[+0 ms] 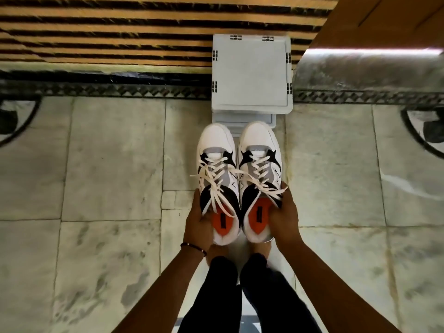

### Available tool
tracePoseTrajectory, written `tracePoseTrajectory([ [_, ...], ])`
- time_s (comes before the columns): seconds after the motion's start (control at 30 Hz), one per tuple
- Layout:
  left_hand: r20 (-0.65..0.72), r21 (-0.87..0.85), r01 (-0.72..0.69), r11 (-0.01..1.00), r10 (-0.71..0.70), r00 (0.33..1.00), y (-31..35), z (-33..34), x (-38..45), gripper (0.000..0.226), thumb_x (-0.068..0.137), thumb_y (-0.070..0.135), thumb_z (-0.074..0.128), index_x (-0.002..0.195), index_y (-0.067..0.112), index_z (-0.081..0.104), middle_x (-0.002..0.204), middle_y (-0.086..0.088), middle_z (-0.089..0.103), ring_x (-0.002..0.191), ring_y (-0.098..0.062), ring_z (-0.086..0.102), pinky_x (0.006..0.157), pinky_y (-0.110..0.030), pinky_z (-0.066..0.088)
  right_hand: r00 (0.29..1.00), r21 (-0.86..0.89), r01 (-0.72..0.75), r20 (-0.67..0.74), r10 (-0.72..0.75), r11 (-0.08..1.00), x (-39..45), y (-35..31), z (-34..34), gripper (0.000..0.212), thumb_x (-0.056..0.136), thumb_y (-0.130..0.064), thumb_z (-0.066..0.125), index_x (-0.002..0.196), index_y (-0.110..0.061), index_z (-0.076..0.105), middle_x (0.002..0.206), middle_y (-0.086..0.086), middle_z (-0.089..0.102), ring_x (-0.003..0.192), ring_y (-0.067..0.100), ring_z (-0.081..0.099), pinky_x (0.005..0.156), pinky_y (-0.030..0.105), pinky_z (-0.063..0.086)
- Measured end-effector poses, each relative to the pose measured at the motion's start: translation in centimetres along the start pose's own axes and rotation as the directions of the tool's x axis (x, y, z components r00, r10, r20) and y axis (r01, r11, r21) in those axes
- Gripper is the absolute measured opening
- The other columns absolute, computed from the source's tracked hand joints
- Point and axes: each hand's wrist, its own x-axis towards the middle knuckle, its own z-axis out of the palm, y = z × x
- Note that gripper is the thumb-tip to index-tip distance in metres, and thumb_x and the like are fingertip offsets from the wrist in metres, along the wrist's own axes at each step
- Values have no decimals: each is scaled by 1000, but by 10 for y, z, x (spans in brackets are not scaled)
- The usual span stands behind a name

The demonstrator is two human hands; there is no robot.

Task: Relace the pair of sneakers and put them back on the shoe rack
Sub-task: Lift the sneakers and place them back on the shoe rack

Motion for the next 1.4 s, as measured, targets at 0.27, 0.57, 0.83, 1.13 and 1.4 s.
tracePoseTrajectory([
  [0.27,68,80,-142,987,137,988,42,6,48,65,82,5,44,143,17,22,136,3,41,128,-21,42,110,-47,33,999,56,-42,-3,42,998,43,-29,1,39,86,0,45,124,-8,48,115,15,61,110,36,57,92,45,47],
  [0.57,69,184,-247,951,238,969,137,61,137,63,88,-9,38,143,14,18,131,9,37,120,-7,38,101,-20,31,1000,144,14,19,-17,989,159,-104,-15,59,77,14,35,122,-21,52,113,-1,62,104,13,57,83,26,45],
  [0.83,31,317,-253,914,256,966,189,95,236,61,89,-5,40,144,13,20,145,-11,41,132,-26,39,109,-31,30,998,130,21,57,-29,991,273,-144,-1,59,79,13,34,127,-17,50,114,3,62,108,20,57,91,34,45],
  [1.13,27,462,-187,867,197,980,195,110,294,62,90,8,47,144,18,19,138,-16,48,123,-33,49,105,-40,39,994,94,-19,112,8,995,341,-144,11,58,78,9,37,127,-18,51,113,4,65,108,24,59,90,36,48],
  [1.4,58,566,-168,807,165,985,201,110,312,62,89,7,45,144,22,19,133,-17,52,119,-35,51,93,-30,37,990,87,-8,139,-4,996,350,-142,13,48,84,-7,45,127,-27,50,120,3,64,112,22,58,101,49,45],
])
